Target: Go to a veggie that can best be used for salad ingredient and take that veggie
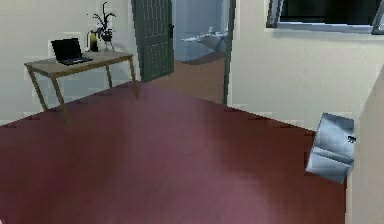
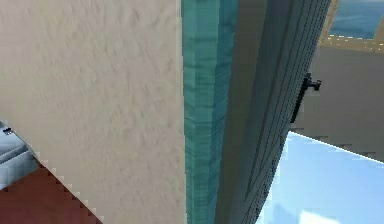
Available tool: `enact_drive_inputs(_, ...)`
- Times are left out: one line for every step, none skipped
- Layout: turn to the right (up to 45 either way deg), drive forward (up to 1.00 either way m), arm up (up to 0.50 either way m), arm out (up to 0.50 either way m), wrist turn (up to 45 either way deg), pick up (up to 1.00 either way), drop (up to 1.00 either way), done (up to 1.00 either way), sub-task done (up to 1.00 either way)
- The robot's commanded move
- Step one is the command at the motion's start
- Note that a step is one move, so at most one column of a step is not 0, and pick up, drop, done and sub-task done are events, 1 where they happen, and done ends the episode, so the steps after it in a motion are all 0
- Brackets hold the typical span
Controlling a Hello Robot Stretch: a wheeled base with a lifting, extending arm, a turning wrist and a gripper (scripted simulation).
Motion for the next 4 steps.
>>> enact_drive_inputs(24.0, 0.00, 0.00, 0.00, 0.0, 0.00, 0.00, 0.00, 0.00)
enact_drive_inputs(0.0, 0.35, 0.00, 0.00, 0.0, 0.00, 0.00, 0.00, 0.00)
enact_drive_inputs(-24.0, 0.00, 0.00, 0.00, 0.0, 0.00, 0.00, 0.00, 0.00)
enact_drive_inputs(0.0, 1.00, 0.00, 0.00, 0.0, 0.00, 0.00, 0.00, 0.00)
